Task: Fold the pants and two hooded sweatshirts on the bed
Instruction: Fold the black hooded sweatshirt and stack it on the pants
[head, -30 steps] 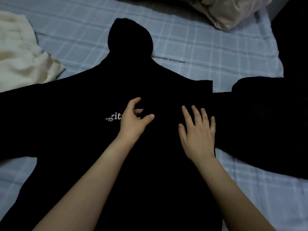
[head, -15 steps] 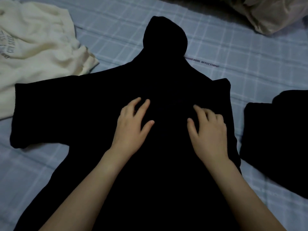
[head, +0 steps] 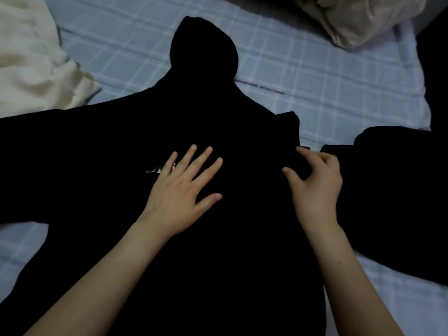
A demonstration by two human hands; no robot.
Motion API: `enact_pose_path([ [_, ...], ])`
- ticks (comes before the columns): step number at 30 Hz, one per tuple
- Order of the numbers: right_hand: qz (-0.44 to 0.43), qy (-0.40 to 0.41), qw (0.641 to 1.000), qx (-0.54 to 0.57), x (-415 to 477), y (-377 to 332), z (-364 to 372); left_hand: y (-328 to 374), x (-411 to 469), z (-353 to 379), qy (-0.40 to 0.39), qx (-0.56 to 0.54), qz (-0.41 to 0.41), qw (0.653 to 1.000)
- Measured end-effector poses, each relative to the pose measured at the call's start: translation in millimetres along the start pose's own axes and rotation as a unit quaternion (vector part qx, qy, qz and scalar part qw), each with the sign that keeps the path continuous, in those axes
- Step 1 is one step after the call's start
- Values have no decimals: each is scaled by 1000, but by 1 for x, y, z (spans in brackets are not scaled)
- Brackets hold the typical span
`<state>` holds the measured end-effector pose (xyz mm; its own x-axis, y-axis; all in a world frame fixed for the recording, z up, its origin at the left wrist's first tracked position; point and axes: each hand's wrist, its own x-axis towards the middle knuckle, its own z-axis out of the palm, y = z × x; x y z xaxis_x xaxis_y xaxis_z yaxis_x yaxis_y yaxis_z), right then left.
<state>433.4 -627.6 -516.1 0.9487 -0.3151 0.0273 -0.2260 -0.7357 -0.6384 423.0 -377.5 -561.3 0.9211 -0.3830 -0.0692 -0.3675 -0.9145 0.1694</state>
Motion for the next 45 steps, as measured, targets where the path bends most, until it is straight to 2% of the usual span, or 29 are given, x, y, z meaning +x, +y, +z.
enact_pose_path([
  [2,16,-43,995,-86,-5,7,3,8,6,10,-63,-5,-15,998],
  [3,-16,-41,989,-144,-8,5,8,11,8,12,-68,-11,-26,997],
  [5,-140,-15,967,-210,-12,-3,20,17,12,12,-20,-16,-31,999],
  [7,-208,-35,950,-232,-11,-4,36,19,14,18,39,-2,-23,999],
  [10,-193,-123,935,-271,-13,15,62,13,15,38,25,-22,-40,999],
  [18,-175,-141,933,-281,-11,25,71,10,16,44,2,-33,-55,998],
  [23,-184,-112,934,-286,-11,29,77,8,17,53,20,-31,-49,998],
  [28,-164,-169,905,-354,-7,24,70,13,19,37,-36,-46,-59,997],
  [31,-130,-187,888,-399,-11,3,58,12,8,9,-75,-107,-35,991],
  [33,-112,-177,906,-367,-33,-14,54,-6,-25,-7,-23,-132,-11,991],
  [35,-96,-188,945,-251,-72,-33,56,-38,-69,-22,47,-127,-23,991],
  [37,-97,-208,963,-142,-119,-61,71,-84,-115,-32,92,-104,-72,988],
  [39,-110,-195,971,-77,-156,-102,101,-137,-153,-39,110,-68,-137,982],
  [42,-154,-148,976,-47,-178,-166,159,-210,-184,-41,99,-32,-200,974],
  [45,-160,-130,976,-69,-168,-210,210,-258,-191,-26,23,-22,-211,977],
])
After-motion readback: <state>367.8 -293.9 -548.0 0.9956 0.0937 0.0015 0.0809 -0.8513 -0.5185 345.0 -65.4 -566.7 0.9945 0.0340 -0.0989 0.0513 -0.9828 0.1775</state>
